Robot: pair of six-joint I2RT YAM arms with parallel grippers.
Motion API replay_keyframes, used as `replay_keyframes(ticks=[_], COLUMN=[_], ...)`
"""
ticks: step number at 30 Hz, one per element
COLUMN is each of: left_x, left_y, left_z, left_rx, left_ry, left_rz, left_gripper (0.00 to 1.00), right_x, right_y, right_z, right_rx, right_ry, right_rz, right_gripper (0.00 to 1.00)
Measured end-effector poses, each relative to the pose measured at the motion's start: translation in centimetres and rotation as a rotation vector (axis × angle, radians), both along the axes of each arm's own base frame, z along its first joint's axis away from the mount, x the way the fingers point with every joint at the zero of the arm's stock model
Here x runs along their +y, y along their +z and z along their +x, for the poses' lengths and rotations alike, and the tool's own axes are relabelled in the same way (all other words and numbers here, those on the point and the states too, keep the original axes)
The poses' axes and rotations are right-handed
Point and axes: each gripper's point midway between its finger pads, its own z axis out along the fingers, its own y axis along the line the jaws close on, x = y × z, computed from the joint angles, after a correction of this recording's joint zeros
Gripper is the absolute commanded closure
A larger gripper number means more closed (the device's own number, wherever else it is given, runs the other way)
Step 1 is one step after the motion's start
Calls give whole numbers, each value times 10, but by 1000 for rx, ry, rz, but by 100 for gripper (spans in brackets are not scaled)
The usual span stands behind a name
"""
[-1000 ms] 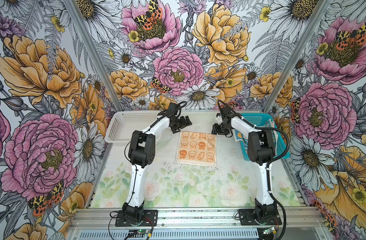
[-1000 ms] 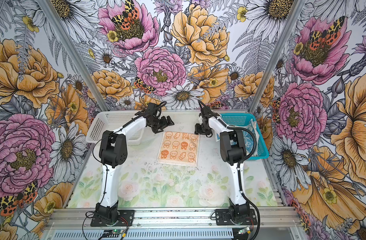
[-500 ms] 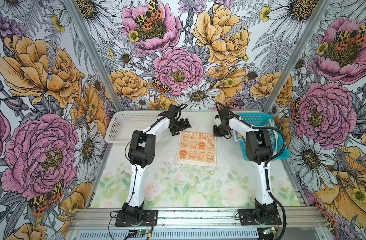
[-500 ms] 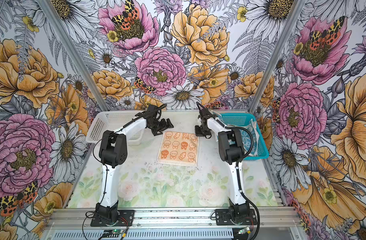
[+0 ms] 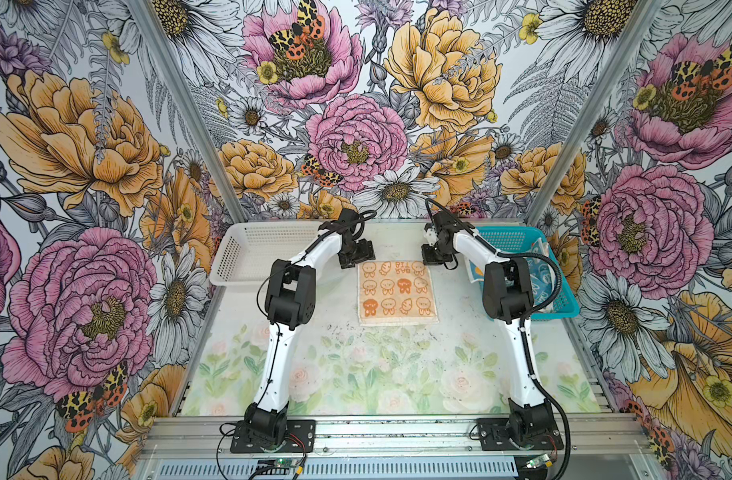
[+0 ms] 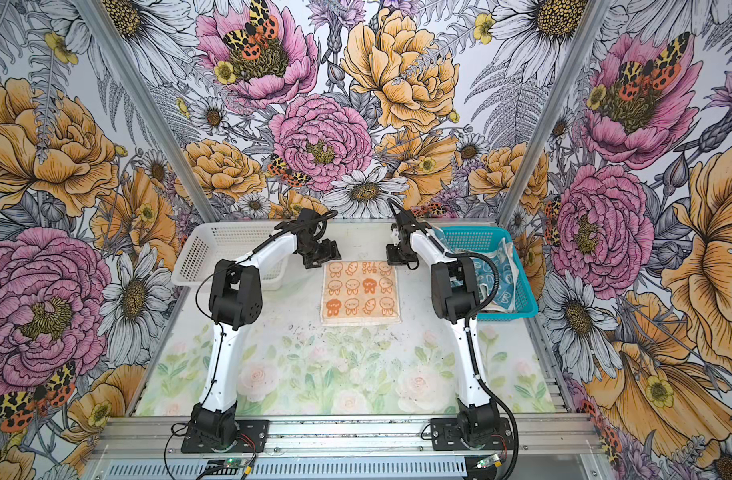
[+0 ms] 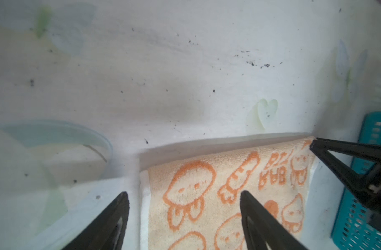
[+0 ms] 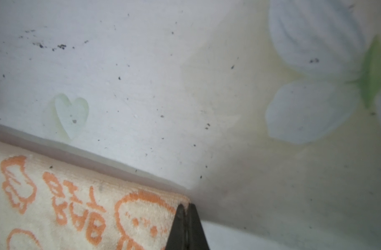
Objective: Fold and stack the towels
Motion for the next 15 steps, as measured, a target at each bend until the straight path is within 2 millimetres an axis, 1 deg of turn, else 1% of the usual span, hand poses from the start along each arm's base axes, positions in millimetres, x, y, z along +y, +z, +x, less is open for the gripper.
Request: replay_keyframes(ticks=[1, 4, 7, 12, 15], left_x=[2, 6, 10, 13, 15], left_y=[-4, -12, -12, -15, -17], left_z=[-1, -2, 0, 1, 0], left_rx=[7, 20, 11, 10, 11], left_ry=[-1, -10, -10, -11, -17], left_rz=[11, 35, 54, 73, 84], left_gripper=[31, 36, 41, 57, 62], right_x=[0, 0, 0, 0, 0], right_y=[0, 0, 0, 0, 0], right_z=[1, 1, 1, 1, 0], right_rx=[-2, -3, -3, -3, -2], right_ry=[5, 16, 20, 24, 24], right_rz=[-2, -7, -8, -9, -8], right_gripper=[100, 100, 100, 100, 100])
